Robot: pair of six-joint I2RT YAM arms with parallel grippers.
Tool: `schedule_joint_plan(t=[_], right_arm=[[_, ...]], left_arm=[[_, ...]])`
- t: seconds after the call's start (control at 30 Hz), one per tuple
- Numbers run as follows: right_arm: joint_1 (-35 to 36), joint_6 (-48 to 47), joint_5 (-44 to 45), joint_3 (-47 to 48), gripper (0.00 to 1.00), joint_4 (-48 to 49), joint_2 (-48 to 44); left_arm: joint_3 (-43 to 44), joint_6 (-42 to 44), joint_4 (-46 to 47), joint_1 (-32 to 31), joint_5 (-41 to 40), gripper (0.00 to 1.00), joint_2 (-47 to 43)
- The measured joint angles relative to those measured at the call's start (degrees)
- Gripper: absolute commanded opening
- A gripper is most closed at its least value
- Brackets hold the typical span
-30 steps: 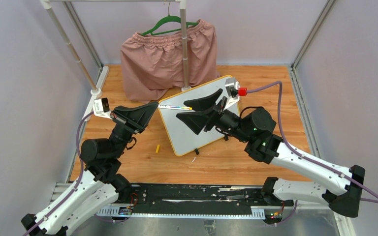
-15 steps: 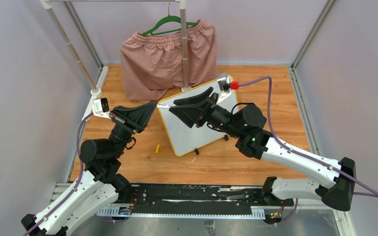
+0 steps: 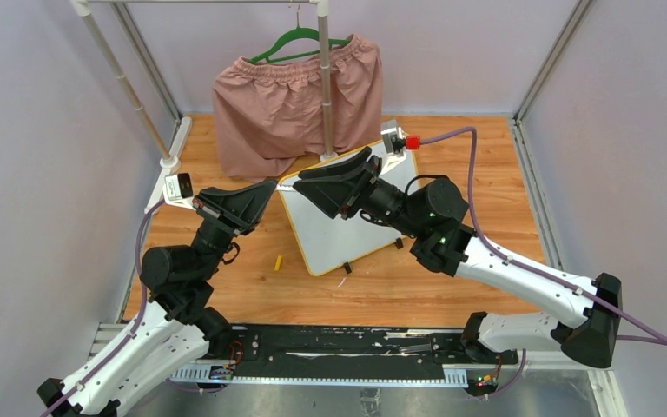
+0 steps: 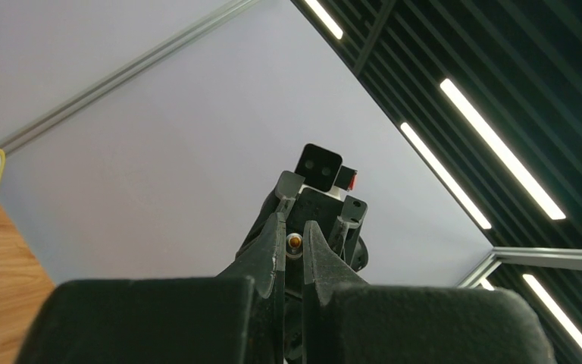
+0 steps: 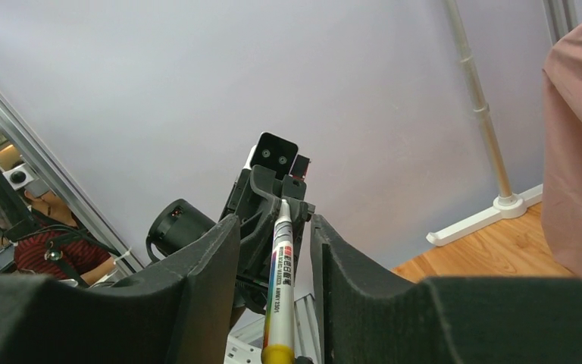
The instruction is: Write a sentence on the whiteboard
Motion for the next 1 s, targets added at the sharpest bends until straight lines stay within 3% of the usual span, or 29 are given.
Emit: schedule_joint_plan(t=[0.33, 0.57, 0.83, 1.0], right_arm=[[0.0, 0.3, -1.9, 1.5, 0.43, -3.4, 0.5], [0.0, 0.6, -2.0, 1.6, 0.25, -5.0, 0.5], [0.0, 0.8, -2.3, 1.9, 0.33, -5.3, 0.6], [0.0, 0.8, -2.6, 2.9, 0.19, -5.6, 1.2]], left_arm=[[0.0, -0.2, 0.0, 0.0, -0.1, 0.0, -0.1], [0.0, -0.1, 0.0, 0.0, -0.2, 0.0, -0.4], [0.1, -0.2, 0.0, 0.0, -0.2, 0.0, -0.4], [0.1, -0.2, 0.0, 0.0, -0.2, 0.0, -0.4]])
